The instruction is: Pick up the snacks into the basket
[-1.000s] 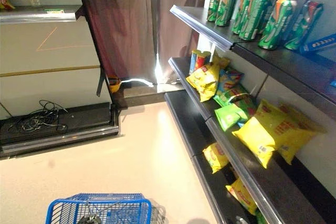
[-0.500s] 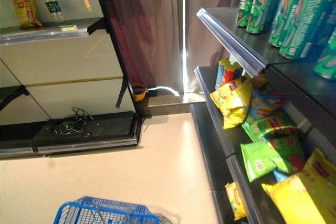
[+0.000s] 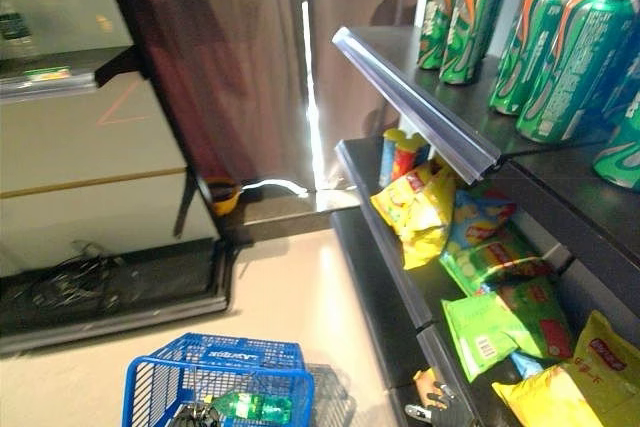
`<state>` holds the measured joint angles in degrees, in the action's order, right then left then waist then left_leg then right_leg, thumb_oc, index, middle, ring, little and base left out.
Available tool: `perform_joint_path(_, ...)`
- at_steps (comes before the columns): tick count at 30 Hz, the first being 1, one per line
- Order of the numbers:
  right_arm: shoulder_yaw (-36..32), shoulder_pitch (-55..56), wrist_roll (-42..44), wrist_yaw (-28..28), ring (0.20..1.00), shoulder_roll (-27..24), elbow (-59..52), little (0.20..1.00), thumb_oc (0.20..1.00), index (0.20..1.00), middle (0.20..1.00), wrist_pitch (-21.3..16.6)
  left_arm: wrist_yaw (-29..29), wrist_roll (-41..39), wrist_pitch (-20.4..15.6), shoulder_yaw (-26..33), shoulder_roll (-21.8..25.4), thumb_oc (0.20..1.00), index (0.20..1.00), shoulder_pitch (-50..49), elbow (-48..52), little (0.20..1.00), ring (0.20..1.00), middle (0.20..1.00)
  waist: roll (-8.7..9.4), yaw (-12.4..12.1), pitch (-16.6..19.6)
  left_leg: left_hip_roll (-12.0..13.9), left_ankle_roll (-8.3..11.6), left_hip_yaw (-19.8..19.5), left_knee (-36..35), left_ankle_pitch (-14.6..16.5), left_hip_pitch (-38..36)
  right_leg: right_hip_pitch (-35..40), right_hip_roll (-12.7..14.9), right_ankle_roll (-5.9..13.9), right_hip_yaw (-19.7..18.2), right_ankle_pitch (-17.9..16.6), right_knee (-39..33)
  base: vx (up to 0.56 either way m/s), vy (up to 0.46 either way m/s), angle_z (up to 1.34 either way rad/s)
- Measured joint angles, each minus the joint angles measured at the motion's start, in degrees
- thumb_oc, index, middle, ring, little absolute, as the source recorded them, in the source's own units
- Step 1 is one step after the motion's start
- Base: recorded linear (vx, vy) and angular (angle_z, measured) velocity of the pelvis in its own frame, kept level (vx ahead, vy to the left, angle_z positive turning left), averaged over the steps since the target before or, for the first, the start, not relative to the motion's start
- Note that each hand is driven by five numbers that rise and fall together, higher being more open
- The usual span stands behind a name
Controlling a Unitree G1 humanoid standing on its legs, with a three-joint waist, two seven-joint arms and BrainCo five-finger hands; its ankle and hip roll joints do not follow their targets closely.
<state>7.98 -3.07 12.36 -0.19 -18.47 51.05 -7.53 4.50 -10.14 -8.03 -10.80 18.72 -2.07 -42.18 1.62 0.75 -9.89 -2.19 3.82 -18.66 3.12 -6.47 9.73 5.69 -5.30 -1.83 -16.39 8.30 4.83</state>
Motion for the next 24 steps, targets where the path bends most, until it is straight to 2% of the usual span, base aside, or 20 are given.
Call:
perform_joint_path(2,-1.84,1.60,-0.01,-0.36,1.000,-0.18,-1.40,1.000,1.000,1.000,1.000,0.03,-0.11,0.40,0.14,-0.11,0.12,0.200,0.200,1.21,-0.09,0.200,0.200,0.200,0.86,1.14,0.05,-1.69,-2.57,2.62,-2.03,-1.08,-0.41,-1.54,2.48,3.33,0.16,1.24,1.51,0.03,0.209,-0.49)
perform_joint_path(3,-2.00,2.59,0.06,-0.57,1.000,-0.18,-1.49,1.000,1.000,1.000,1.000,0.07,-0.07,0.43,0.12,-0.35,0.32,0.200,0.200,2.67,-0.16,0.200,0.200,0.200,0.72,2.03,-0.07,-2.39,-3.40,3.07,-2.52,-1.00,-1.08,-2.45,3.84,5.40,0.33,1.21,2.70,0.02,0.170,-0.42)
perform_joint_path(4,-2.43,3.21,0.08,-0.64,1.000,-0.07,-1.95,1.000,1.000,1.000,1.000,0.09,0.06,0.45,0.20,-0.56,0.27,0.200,0.200,3.05,-0.61,0.200,0.200,0.200,0.59,2.36,-0.06,-2.62,-3.84,3.94,-2.55,-0.85,-1.11,-2.18,4.22,6.09,0.28,1.31,2.97,0.00,0.283,-0.57)
perform_joint_path(5,-4.05,3.84,0.12,-0.71,1.000,0.86,-3.14,1.000,1.000,1.000,1.000,0.08,0.04,0.69,0.20,-0.47,0.54,0.200,0.200,2.84,-0.82,0.200,0.200,0.200,0.38,1.81,-0.19,-3.38,-4.78,4.55,-3.90,-1.15,-2.60,-3.11,5.40,7.89,0.89,2.54,4.98,-0.02,0.114,-0.56)
perform_joint_path(6,-4.00,4.69,0.32,-0.90,1.000,0.95,-3.58,1.000,1.000,1.000,1.000,0.07,0.10,0.90,0.27,-0.65,0.57,0.200,0.200,3.40,-0.84,0.200,0.200,0.200,0.32,3.03,-0.26,-3.52,-5.00,5.50,-4.19,-0.96,-2.89,-3.75,6.27,8.70,1.16,2.23,4.82,-0.07,0.235,-0.85)
perform_joint_path(7,-4.10,3.81,0.79,-1.06,1.000,1.56,-4.36,1.000,1.000,1.000,1.000,0.00,0.22,1.18,0.24,-0.47,0.94,0.200,0.200,2.40,-0.60,0.200,0.200,0.200,0.12,1.57,-0.15,-3.87,-5.60,7.02,-4.75,-0.91,-2.84,-5.16,7.53,9.45,1.13,2.21,5.06,-0.07,0.175,-0.79)
perform_joint_path(8,-4.01,3.87,0.89,-1.29,1.000,1.92,-5.42,1.000,1.000,1.000,1.000,0.01,0.35,1.28,0.38,-0.65,0.94,0.200,0.200,2.64,-0.76,0.200,0.200,0.200,0.36,2.82,-0.27,-3.82,-5.72,9.38,-4.41,-0.80,-2.58,-6.31,8.73,9.85,1.35,0.98,4.46,-0.09,0.212,-1.03)
perform_joint_path(9,-3.99,3.59,0.95,-1.40,1.000,2.69,-7.51,1.000,1.000,1.000,1.000,-0.04,0.57,1.54,0.50,-0.68,1.28,0.200,0.200,2.07,-0.88,0.200,0.200,0.200,0.24,2.19,-0.21,-3.82,-6.08,11.88,-4.62,-0.57,-2.19,-8.23,9.94,11.51,1.30,0.57,4.12,-0.06,0.139,-1.01)
perform_joint_path(10,-4.02,3.68,1.32,-1.55,1.000,3.01,-8.88,1.000,1.000,1.000,1.000,-0.10,0.65,1.60,0.56,-0.70,1.21,0.200,0.200,1.87,-0.99,0.200,0.200,0.200,0.21,1.97,-0.22,-3.77,-6.21,13.44,-4.65,-0.53,-2.13,-9.14,10.95,12.19,1.21,0.16,3.24,-0.05,0.128,-0.90)
perform_joint_path(11,-4.05,3.12,1.41,-1.66,1.000,3.16,-9.24,1.000,1.000,1.000,1.000,-0.07,0.67,1.63,0.56,-0.69,1.23,0.200,0.200,1.79,-1.00,0.200,0.200,0.200,0.18,1.62,-0.21,-3.78,-6.21,13.83,-4.74,-0.48,-2.18,-8.85,11.33,12.44,1.27,0.03,2.57,-0.03,0.089,-0.67)
perform_joint_path(12,-4.40,3.23,1.89,-2.16,1.000,3.46,-9.18,1.000,1.000,1.000,1.000,-0.05,0.99,1.69,0.57,-0.77,1.26,0.200,0.200,2.00,-1.22,0.200,0.200,0.200,0.38,2.98,-0.15,-3.26,-6.66,16.32,-4.63,-0.21,-2.57,-9.19,11.79,11.40,1.49,-1.41,1.27,-0.05,0.091,-0.72)
perform_joint_path(13,-5.08,2.72,2.36,-2.95,1.000,3.89,-9.27,1.000,1.000,1.000,1.000,-0.10,1.30,1.69,0.56,-0.62,1.25,0.200,0.200,1.18,-1.24,0.200,0.200,0.200,0.02,2.32,-0.15,-2.35,-6.72,18.15,-5.42,-0.14,-3.50,-9.26,11.77,11.62,1.55,-2.57,0.87,-0.06,0.074,-0.80)
perform_joint_path(14,-5.26,3.36,2.71,-3.23,1.000,3.98,-9.60,1.000,1.000,1.000,1.000,-0.11,1.40,1.69,0.57,-0.64,1.24,0.200,0.200,0.90,-1.28,0.200,0.200,0.200,0.08,3.29,-0.09,-1.98,-6.44,19.10,-5.29,0.06,-3.85,-9.48,11.85,10.89,1.84,-3.47,0.09,-0.08,0.096,-1.06)
perform_joint_path(15,-5.56,3.45,3.16,-3.55,1.000,4.15,-10.42,1.000,1.000,1.000,1.000,-0.33,1.57,1.69,0.47,-0.26,1.02,0.200,0.200,-0.18,-1.25,0.200,0.200,0.200,-0.14,3.02,0.05,-0.96,-6.01,22.05,-6.27,0.03,-4.84,-10.31,12.16,10.04,2.78,-4.90,-0.82,-0.07,0.062,-1.18)
perform_joint_path(16,-5.54,3.37,3.44,-3.56,1.000,4.14,-10.28,1.000,1.000,1.000,1.000,-0.61,1.54,1.68,0.46,-0.07,0.95,0.200,0.200,-1.47,-1.26,0.200,0.200,0.200,-0.27,3.10,0.15,-0.26,-5.59,23.70,-6.81,0.22,-5.51,-10.75,12.50,10.43,3.46,-6.85,-2.20,-0.07,0.044,-1.18)
perform_joint_path(20,-5.88,5.60,3.82,-4.11,1.000,3.20,-10.15,1.000,1.000,1.000,1.000,-0.63,1.49,1.65,0.48,0.28,0.06,0.200,0.200,-2.53,-1.21,0.200,0.200,0.200,-0.85,3.31,0.64,1.29,-4.40,25.63,-8.09,0.23,-6.10,-12.14,12.43,10.03,6.07,-10.62,-4.87,-0.05,0.006,-0.75)
perform_joint_path(22,-5.78,6.19,3.83,-4.15,1.000,2.56,-10.31,1.000,1.000,1.000,1.000,-0.55,1.50,1.64,0.48,0.33,-0.01,0.200,0.200,-2.63,-0.92,0.200,0.200,0.200,-0.88,3.48,0.68,2.18,-3.60,27.51,-8.09,0.39,-6.66,-12.39,12.96,9.96,9.31,-12.72,-6.05,-0.03,-0.055,-0.67)
perform_joint_path(23,-5.19,6.13,3.82,-4.22,1.000,1.82,-10.70,1.000,1.000,1.000,1.000,-0.56,1.52,1.65,0.45,0.33,0.00,0.200,0.200,-2.83,0.32,0.200,0.200,0.200,-0.88,3.60,0.67,2.63,-3.20,28.26,-8.10,0.65,-6.82,-12.34,13.41,9.99,12.20,-13.85,-7.01,0.04,-0.046,-0.28)
perform_joint_path(24,-5.19,6.15,3.81,-4.19,1.000,1.59,-10.76,1.000,1.000,1.000,1.000,-0.57,1.49,1.65,0.44,0.29,-0.13,0.200,0.200,-2.95,0.37,0.200,0.200,0.200,-0.92,3.73,0.65,2.83,-3.05,28.14,-8.10,0.69,-7.06,-11.86,13.34,9.70,12.71,-14.21,-7.64,0.06,-0.052,-0.13)
